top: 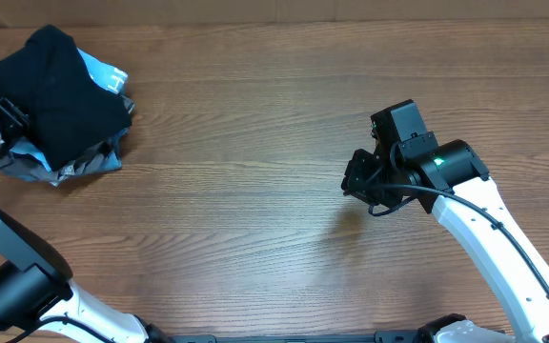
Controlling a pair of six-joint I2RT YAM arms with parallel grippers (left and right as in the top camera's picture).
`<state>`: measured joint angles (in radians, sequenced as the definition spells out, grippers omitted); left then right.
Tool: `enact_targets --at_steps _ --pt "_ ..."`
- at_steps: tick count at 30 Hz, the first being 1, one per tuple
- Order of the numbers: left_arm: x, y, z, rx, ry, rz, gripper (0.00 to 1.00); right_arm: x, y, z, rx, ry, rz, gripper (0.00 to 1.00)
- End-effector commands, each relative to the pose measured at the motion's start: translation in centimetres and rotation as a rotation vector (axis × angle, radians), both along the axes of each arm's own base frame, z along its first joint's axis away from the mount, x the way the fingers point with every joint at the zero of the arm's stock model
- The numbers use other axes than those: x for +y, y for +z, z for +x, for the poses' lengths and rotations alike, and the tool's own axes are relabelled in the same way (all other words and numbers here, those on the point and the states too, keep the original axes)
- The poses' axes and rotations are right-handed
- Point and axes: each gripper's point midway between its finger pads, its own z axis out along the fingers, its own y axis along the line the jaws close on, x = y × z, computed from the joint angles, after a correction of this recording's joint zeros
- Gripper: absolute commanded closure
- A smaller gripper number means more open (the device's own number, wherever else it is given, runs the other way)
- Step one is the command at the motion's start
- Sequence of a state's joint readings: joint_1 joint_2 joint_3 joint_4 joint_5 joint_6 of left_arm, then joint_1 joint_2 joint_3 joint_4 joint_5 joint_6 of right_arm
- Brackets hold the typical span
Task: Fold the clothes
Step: 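Carry the folded black shirt with the left gripper onto the clothes stack, then press the black shirt down on the stack and open the left gripper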
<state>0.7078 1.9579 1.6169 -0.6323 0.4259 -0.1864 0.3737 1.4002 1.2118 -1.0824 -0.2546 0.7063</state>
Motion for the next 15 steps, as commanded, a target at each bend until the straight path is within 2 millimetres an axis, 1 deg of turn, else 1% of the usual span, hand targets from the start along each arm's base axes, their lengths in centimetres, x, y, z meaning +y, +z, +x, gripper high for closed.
enact_targets --at_steps 1,2,4,6,7,8,10,11,12,13,14,15 --pt "3.7 6.3 -2.0 -0.052 0.103 0.145 0.31 -0.1 0.5 0.3 -0.017 -0.009 -0.003 0.96" --pt "4.0 7.8 -2.5 -0.071 0.113 0.160 0.30 -0.1 0.5 0.3 -0.017 -0.009 -0.003 0.96" --pt "4.2 11.6 -3.3 -0.137 0.119 0.191 0.29 -0.1 0.5 0.3 -0.017 -0.009 -0.003 0.96" --pt "3.3 14.7 -3.6 -0.207 0.092 0.197 0.29 -0.1 0.5 0.3 -0.017 -0.009 -0.003 0.96" --pt "2.5 16.2 -3.7 -0.247 0.064 0.193 0.30 -0.1 0.5 0.3 -0.018 -0.009 -0.003 0.96" --pt "1.5 17.3 -3.6 -0.282 0.028 0.190 0.34 -0.2 0.5 0.4 -0.019 -0.010 -0.005 0.96" --pt "-1.7 18.9 -2.8 -0.348 -0.125 0.198 0.52 -0.3 0.5 0.4 -0.022 -0.014 -0.013 0.96" --pt "-3.1 19.0 -2.3 -0.360 -0.193 0.206 0.62 -0.4 0.4 0.5 -0.025 -0.016 -0.020 0.96" --pt "-4.5 18.7 -1.7 -0.352 -0.256 0.225 0.69 -0.5 0.4 0.5 -0.026 -0.018 -0.023 0.96" --pt "-5.5 17.8 -1.2 -0.325 -0.301 0.249 0.76 -0.5 0.4 0.5 -0.026 -0.018 -0.023 0.96" --pt "-6.4 16.5 -0.5 -0.278 -0.343 0.281 0.83 -0.5 0.4 0.5 -0.026 -0.017 -0.023 0.96" --pt "-6.8 15.2 0.1 -0.232 -0.365 0.306 0.87 -0.5 0.4 0.5 -0.025 -0.017 -0.023 0.96"
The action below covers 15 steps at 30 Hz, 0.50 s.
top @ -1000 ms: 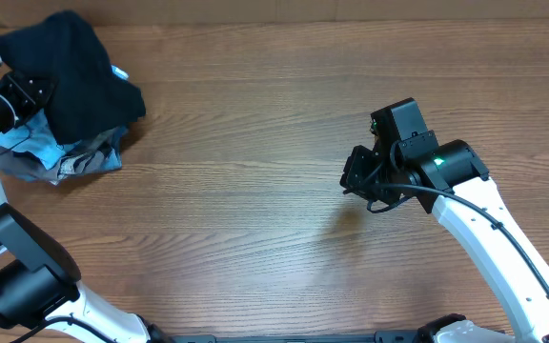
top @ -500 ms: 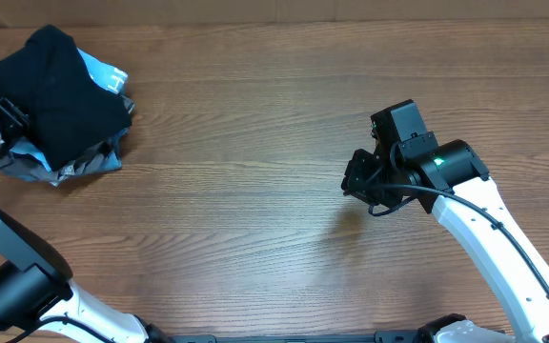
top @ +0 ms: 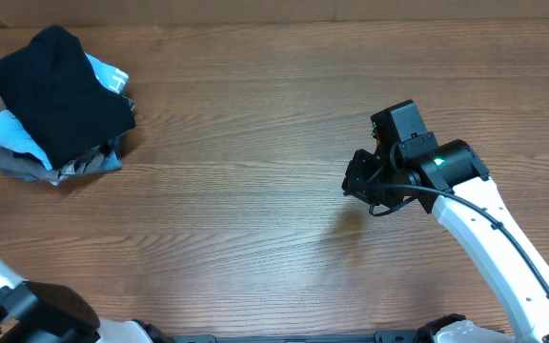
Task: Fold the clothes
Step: 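Press the black shirt down on the stack and open the left gripper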
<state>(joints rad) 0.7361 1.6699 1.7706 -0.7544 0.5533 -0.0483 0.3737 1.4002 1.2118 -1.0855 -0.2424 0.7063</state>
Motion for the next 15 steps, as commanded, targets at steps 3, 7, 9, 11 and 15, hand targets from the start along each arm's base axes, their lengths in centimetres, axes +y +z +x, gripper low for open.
enact_targets --at_steps 3,7,9,11,15 --pt "-3.9 -8.1 4.9 0.215 -0.167 0.155 0.96 -0.3 0.4 0.3 -0.018 -0.013 -0.012 0.96" --pt "-1.8 -13.8 8.2 0.283 -0.077 0.141 0.93 -0.4 0.3 -0.2 0.006 -0.010 -0.014 0.96" --pt "-0.1 -16.7 9.1 0.306 0.001 0.105 0.92 -0.6 0.1 -0.7 0.028 -0.010 -0.023 0.96" --pt "1.3 -19.1 9.7 0.317 0.041 0.084 0.85 -0.7 0.0 -1.0 0.040 -0.011 -0.027 0.96" --pt "1.7 -23.6 10.3 0.353 0.025 0.038 0.76 -0.7 -0.1 -1.3 0.064 -0.033 -0.024 0.96"
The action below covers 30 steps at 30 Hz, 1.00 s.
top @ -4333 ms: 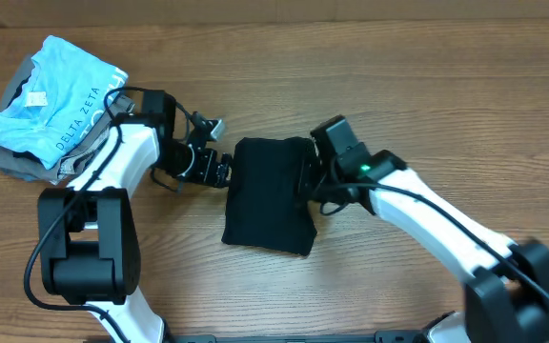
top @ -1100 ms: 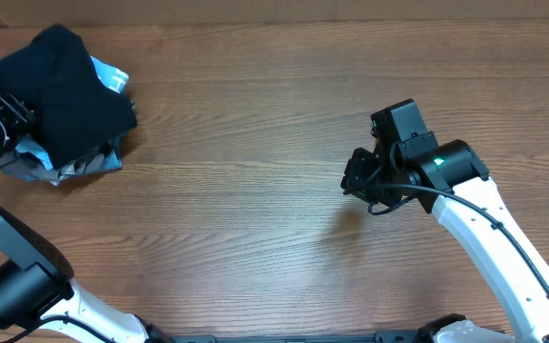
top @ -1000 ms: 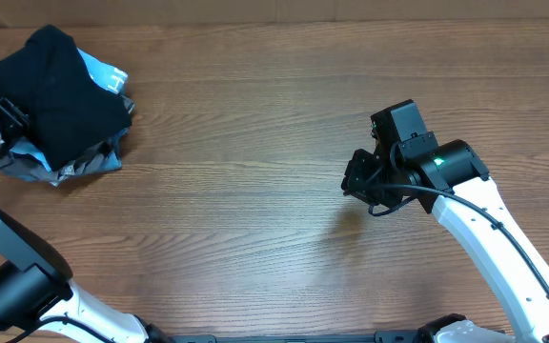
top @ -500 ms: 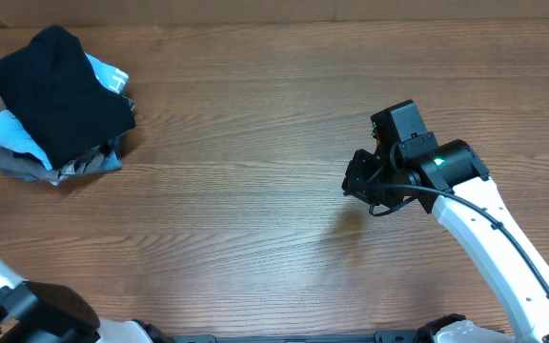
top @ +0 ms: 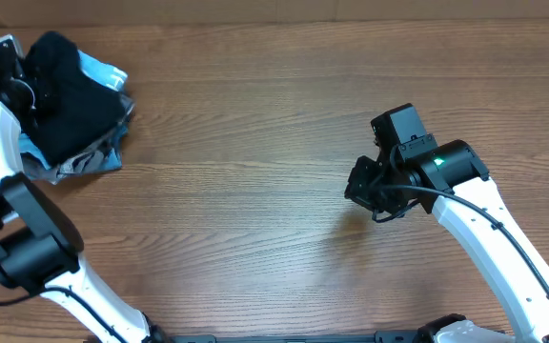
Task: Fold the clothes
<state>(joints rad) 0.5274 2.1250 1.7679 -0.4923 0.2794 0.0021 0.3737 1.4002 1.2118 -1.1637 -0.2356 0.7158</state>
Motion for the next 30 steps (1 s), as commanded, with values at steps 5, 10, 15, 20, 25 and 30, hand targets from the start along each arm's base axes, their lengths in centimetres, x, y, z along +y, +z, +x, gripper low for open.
enact_targets --at_steps 5,10,15,20,25,30 --pt "0.0 -3.1 -0.6 0.056 -0.023 -0.044 0.65 0.1 0.5 0.2 -0.005 -0.020 0.014 0.96" --pt "1.0 6.2 -1.0 -0.083 -0.004 0.035 0.44 0.1 0.5 0.1 -0.002 -0.020 0.011 0.96" --pt "-3.0 19.3 -3.7 -0.299 -0.149 0.044 0.34 -0.6 0.4 0.5 -0.023 -0.030 -0.031 0.96" --pt "-10.1 26.9 -8.5 -0.385 -0.376 0.060 0.23 -1.1 1.7 1.8 -0.122 -0.034 -0.046 0.96" --pt "-17.6 30.8 -15.2 -0.353 -0.539 0.103 0.15 -1.1 7.4 3.6 -0.374 0.046 -0.038 0.95" --pt "-23.1 32.2 -23.0 -0.275 -0.562 0.158 0.03 -1.3 16.2 3.4 -0.685 0.156 -0.022 0.88"
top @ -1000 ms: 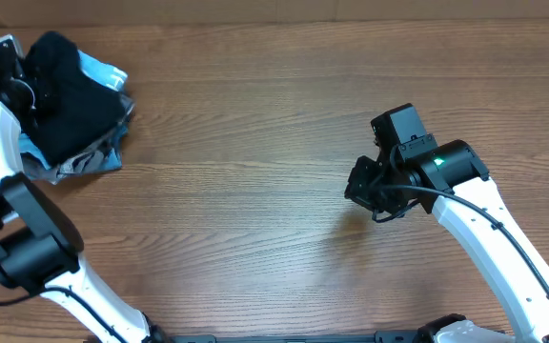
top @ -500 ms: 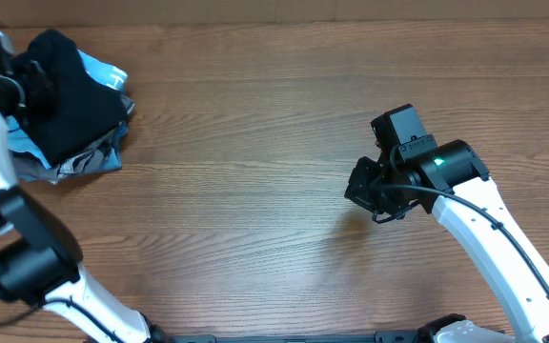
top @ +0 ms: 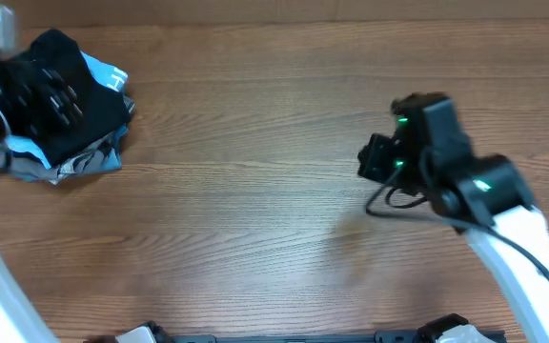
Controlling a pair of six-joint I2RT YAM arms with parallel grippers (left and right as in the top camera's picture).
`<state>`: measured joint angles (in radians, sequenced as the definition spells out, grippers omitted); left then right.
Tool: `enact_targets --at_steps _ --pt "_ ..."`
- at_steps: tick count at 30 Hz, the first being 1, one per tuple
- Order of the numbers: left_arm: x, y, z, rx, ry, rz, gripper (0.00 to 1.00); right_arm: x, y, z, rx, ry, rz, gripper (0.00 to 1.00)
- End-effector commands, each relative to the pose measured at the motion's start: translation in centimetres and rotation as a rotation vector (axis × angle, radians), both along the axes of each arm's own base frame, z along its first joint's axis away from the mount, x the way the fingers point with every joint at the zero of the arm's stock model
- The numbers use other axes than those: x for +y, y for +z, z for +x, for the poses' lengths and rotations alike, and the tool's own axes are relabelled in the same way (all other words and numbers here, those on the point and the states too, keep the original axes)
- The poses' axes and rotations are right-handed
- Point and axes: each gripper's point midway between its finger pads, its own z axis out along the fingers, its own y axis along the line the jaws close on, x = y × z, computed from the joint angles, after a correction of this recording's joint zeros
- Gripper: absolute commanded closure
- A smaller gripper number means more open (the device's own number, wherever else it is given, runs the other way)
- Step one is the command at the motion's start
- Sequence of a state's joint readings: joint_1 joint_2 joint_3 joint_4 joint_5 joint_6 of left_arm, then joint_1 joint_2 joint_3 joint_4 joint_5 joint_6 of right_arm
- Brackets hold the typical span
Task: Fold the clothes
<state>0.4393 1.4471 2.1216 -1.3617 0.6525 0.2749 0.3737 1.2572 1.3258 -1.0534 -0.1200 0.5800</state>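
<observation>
A pile of clothes (top: 84,124) lies at the table's far left, with a black garment (top: 98,110) on top and light blue and grey pieces under it. My left gripper (top: 48,90) is over the left part of the black garment. It is blurred and dark against the cloth, so its jaws cannot be read. My right gripper (top: 377,157) hangs over bare wood at the right, far from the pile, with nothing seen in it. It is also blurred.
The wooden table (top: 255,191) stretches between the pile and the right arm. The left arm's white link runs along the left edge. The right arm's white link (top: 522,257) comes in from the lower right.
My left gripper has moved from the pile's upper left corner to above its left part. My right arm has shifted slightly right and up, and its wrist has turned. The pile looks unchanged.
At first my left gripper was at the pile's left edge. Then the arm was out of view and the whole pile showed. Then the gripper was at the pile's upper left corner, and now it is over the black garment. The right arm stayed still until now.
</observation>
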Motion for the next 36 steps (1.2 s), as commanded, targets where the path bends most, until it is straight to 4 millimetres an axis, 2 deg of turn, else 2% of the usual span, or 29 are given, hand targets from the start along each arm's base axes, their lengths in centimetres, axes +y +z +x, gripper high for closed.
enact_targets --at_steps 1,2,3,4,5,7,8,9,13,24,29,32,36 --pt "-2.8 0.8 -4.7 0.009 -0.020 0.098 0.00 -0.8 8.7 -0.6 -0.313 0.101 -0.025 0.86" --pt "-4.2 0.2 -7.1 0.056 -0.030 0.083 0.00 -1.0 11.0 -1.2 -0.395 0.120 -0.023 0.80" --pt "-4.7 -0.2 -8.2 0.087 -0.026 0.069 0.00 -1.2 11.9 -1.6 -0.429 0.126 -0.023 0.76" --pt "-5.1 -0.9 -9.4 0.131 -0.020 0.052 0.00 -1.4 12.7 -2.1 -0.458 0.125 -0.014 0.55" --pt "-5.1 -1.2 -10.0 0.154 -0.011 0.053 0.00 -1.5 13.2 -2.5 -0.473 0.123 -0.009 0.39" --pt "-4.2 -1.7 -10.5 0.179 0.063 0.062 0.00 -1.8 13.6 -3.2 -0.485 0.122 -0.005 0.10" --pt "-3.8 -2.0 -10.6 0.191 0.094 0.066 0.00 -1.9 13.6 -3.5 -0.485 0.122 -0.004 0.01" --pt "-3.2 -2.3 -10.8 0.205 0.130 0.073 0.00 -2.1 13.6 -4.0 -0.479 0.123 -0.007 0.00" --pt "-3.1 -2.4 -10.7 0.208 0.133 0.075 0.00 -2.2 13.3 -4.2 -0.465 0.124 -0.011 0.00" --pt "-2.9 -3.0 -9.8 0.239 0.131 0.068 0.00 -1.7 12.1 -3.3 -0.423 0.131 -0.019 0.00" --pt "-2.8 -3.1 -9.5 0.249 0.130 0.066 0.00 0.2 12.1 -4.4 -0.392 0.221 0.068 0.00" --pt "-2.7 -3.2 -9.4 0.253 0.130 0.065 0.00 -0.3 12.0 -4.2 -0.394 0.204 0.046 0.00" --pt "-2.7 -3.3 -9.3 0.258 0.130 0.064 0.00 -1.8 13.8 -3.8 -0.494 0.139 -0.001 0.00"
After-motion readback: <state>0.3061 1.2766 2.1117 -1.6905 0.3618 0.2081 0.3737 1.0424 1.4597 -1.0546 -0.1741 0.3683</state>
